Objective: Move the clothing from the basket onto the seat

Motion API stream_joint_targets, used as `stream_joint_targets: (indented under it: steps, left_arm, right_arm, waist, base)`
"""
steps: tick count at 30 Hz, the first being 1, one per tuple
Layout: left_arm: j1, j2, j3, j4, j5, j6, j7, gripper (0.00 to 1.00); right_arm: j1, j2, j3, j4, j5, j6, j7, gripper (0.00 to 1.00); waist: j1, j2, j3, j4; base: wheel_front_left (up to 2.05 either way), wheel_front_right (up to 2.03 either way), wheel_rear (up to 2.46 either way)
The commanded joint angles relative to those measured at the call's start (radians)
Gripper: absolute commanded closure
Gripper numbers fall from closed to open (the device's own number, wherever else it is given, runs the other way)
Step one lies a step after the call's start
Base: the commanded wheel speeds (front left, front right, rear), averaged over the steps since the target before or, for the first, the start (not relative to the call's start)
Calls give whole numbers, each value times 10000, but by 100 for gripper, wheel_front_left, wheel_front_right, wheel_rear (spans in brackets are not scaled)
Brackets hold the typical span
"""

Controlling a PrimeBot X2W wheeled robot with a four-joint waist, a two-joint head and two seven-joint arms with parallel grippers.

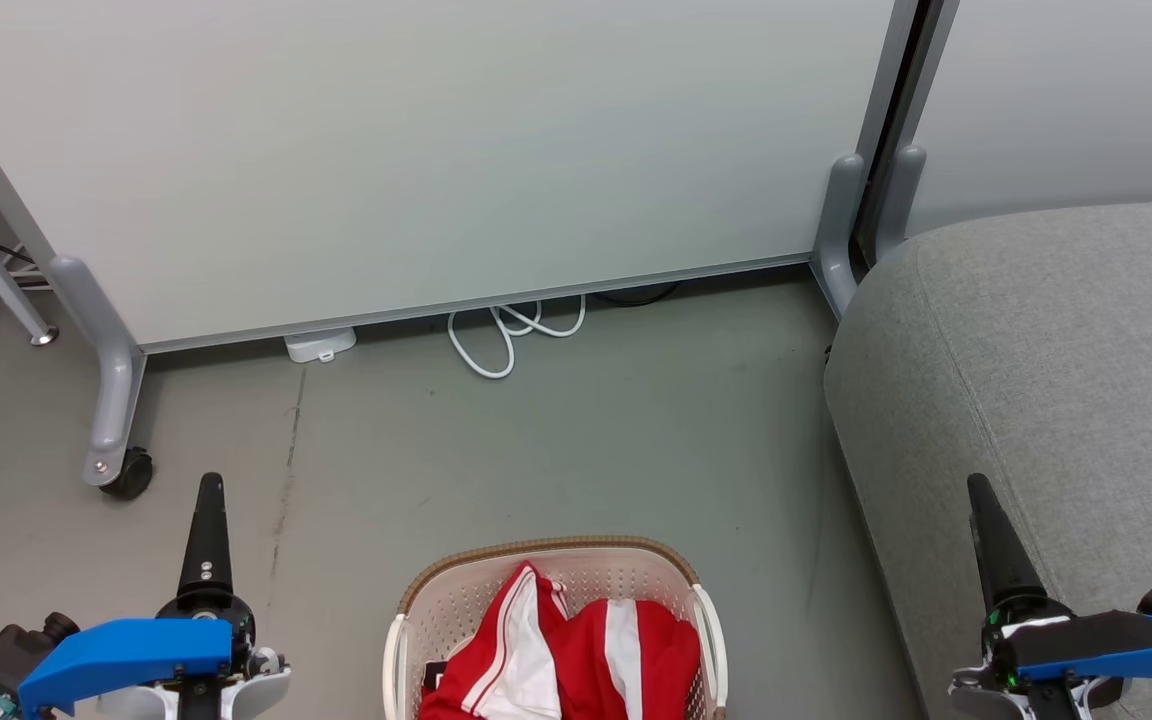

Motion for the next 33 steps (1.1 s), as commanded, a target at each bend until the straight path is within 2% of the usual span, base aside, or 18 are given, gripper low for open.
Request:
stream_joint_targets:
  steps: [1,33]
  left_arm:
    - [-284,88,18,-243,515,-9,-128,0]
    - [-194,112,-1131,-640,6328,369,-1177,0]
  right_arm:
    - [-249,-55,113,-222,-582,9,-147,0]
    - [-217,-75,916,-248,-5738,17,-1198,0]
  waist:
    - [0,0,1,7]
    - [0,0,71,69]
  base:
    - [0,0,0]
    - [0,0,0]
